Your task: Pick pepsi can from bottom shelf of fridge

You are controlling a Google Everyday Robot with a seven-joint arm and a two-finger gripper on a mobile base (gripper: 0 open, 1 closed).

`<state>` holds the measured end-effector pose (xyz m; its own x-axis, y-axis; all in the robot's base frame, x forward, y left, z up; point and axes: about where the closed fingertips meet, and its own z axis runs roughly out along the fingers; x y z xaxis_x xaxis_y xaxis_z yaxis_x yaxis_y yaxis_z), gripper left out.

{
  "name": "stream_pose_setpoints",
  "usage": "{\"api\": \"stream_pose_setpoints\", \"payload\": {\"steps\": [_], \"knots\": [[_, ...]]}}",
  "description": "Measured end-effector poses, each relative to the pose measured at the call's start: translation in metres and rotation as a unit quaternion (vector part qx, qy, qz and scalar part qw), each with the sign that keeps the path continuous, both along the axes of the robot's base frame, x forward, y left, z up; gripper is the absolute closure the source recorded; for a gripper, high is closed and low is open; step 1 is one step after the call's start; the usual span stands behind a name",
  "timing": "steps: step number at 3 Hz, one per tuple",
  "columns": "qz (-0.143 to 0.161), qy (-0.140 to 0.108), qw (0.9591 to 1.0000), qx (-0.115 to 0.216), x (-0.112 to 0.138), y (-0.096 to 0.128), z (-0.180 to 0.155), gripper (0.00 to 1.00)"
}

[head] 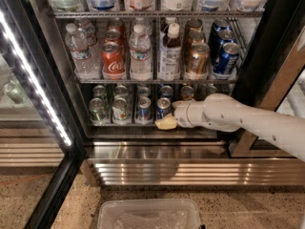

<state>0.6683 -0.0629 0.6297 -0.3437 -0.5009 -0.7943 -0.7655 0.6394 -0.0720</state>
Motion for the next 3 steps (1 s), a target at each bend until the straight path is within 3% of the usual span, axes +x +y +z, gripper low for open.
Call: {"api": "stream_pose_setpoints", "payload": {"steps": [3], "knots": [[0.005, 0.022, 0.9997, -0.011, 0.033, 0.011, -0.032, 0.35]]}}
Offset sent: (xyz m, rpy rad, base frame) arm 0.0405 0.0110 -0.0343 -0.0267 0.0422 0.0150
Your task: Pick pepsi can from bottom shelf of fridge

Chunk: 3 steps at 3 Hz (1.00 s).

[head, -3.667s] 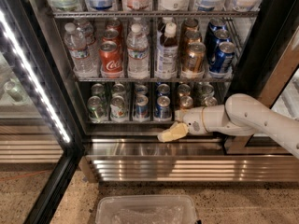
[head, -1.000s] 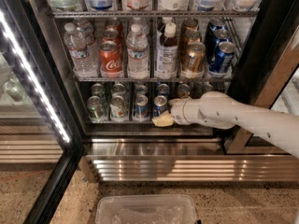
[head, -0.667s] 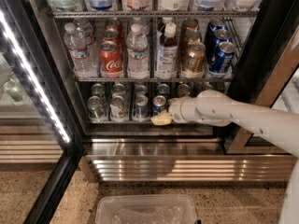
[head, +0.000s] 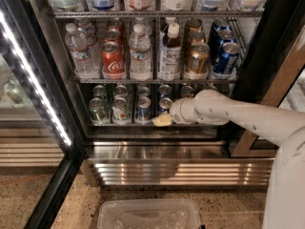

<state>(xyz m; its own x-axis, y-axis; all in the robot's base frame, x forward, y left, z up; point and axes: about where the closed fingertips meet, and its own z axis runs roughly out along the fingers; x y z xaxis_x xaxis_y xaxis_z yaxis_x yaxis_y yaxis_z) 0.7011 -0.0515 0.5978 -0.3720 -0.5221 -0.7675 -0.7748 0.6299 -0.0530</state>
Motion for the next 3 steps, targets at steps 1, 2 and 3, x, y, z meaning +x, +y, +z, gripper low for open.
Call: {"api": "stream_pose_setpoints", "payload": {"steps": [1, 2, 3], "knots": [[0.0, 0.0, 1.0, 0.0, 0.0001, 0.0, 0.0017, 0.38], [-0.001, 0.001, 1.0, 0.0, 0.0021, 0.0008, 0.0017, 0.57], [-0.001, 0.001, 1.0, 0.0, 0.0021, 0.0008, 0.0017, 0.8]]}}
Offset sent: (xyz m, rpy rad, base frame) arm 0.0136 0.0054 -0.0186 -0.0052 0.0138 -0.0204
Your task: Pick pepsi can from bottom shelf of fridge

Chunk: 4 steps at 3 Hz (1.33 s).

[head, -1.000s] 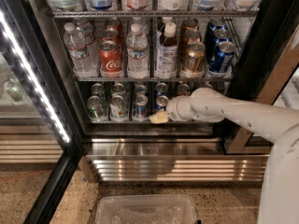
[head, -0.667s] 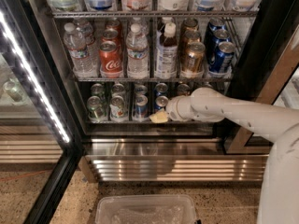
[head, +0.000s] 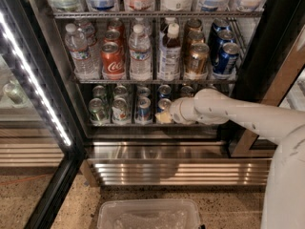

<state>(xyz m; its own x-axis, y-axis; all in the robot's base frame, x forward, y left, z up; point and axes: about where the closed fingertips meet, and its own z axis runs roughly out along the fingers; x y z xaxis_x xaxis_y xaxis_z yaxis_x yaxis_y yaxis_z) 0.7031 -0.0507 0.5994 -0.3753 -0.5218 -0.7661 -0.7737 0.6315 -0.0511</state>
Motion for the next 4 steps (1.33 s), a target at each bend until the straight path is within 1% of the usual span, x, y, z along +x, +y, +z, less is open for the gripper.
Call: {"api": "stream_pose_setpoints", "payload": {"steps": [1, 2, 3, 4], "knots": [[0.0, 0.0, 1.0, 0.0, 0.0, 0.0, 0.0, 1.0], [0.006, 0.005, 1.0, 0.001, 0.0, 0.002, 0.001, 1.0], [0.028, 0.014, 0.9994, 0.011, 0.002, 0.003, 0.016, 1.0], [0.031, 0.014, 0.9994, 0.013, 0.003, 0.003, 0.017, 1.0]]}}
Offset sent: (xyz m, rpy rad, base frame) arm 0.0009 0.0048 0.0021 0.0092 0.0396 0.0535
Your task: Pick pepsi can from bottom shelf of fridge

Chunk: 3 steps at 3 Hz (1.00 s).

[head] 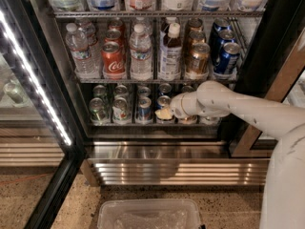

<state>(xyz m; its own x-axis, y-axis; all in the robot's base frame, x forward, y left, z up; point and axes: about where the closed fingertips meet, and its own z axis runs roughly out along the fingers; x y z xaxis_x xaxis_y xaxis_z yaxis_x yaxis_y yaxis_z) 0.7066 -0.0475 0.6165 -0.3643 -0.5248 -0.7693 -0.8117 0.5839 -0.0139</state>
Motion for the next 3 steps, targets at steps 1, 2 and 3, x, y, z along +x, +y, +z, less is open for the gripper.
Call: {"api": "stream_pose_setpoints", "payload": {"steps": [1, 2, 3], "knots": [[0.002, -0.005, 1.0, 0.007, 0.001, 0.0, 0.006, 1.0], [0.003, -0.01, 0.9999, 0.012, 0.002, -0.001, 0.013, 1.0], [0.002, -0.014, 0.9997, 0.02, 0.0, -0.006, 0.02, 1.0]]}}
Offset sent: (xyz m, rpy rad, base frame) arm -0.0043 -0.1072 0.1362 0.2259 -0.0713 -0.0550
